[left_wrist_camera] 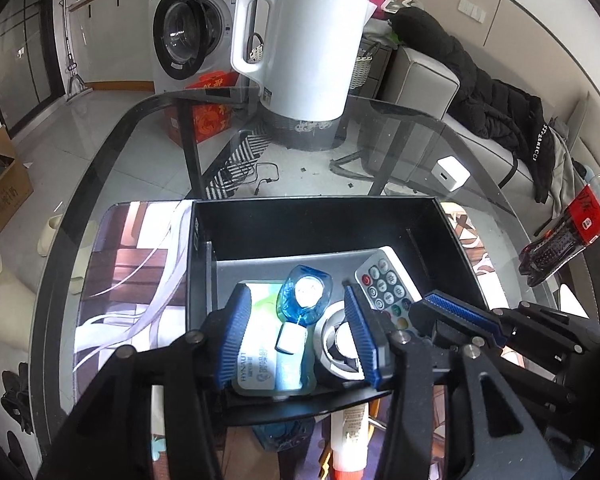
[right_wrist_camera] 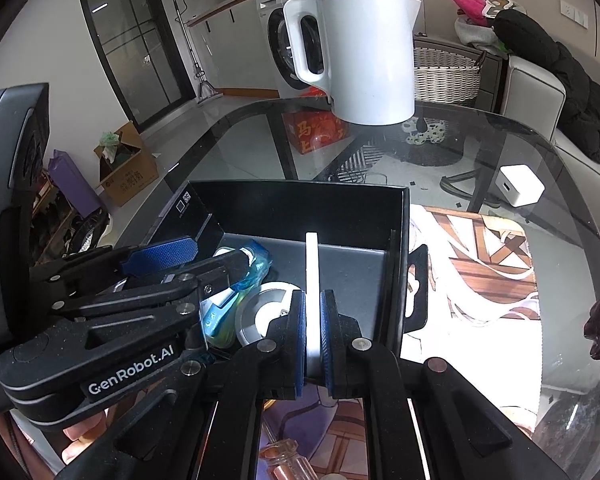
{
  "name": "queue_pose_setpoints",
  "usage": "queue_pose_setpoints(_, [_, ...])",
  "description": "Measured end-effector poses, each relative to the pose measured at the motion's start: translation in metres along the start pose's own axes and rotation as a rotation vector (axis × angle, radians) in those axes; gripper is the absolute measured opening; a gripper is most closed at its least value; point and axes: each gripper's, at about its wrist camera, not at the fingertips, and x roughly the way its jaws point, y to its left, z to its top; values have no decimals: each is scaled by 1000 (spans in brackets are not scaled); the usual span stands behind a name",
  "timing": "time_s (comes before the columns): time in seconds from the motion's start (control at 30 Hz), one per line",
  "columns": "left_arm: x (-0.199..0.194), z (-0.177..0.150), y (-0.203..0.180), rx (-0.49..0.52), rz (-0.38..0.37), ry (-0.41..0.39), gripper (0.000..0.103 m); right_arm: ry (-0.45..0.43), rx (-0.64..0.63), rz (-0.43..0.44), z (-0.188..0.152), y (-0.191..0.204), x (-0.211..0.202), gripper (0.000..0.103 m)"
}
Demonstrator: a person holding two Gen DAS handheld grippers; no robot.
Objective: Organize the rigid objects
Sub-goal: 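Open left tool over the box to drop the bottle while right tool releases the remote, then move both tools down toward the glue tube and screwdriver beside the box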
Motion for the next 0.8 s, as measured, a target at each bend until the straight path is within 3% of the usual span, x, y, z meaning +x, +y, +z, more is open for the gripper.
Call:
queue_pose_setpoints(0.37, [-46,-22,-9,69,-52,-23,48,-79,-48,53,-10,-5,-53,7])
queue_pose_setpoints(0.8, [-41,-50,-27,135,-90,99,48,23,-155,110,-42,9,-63,7])
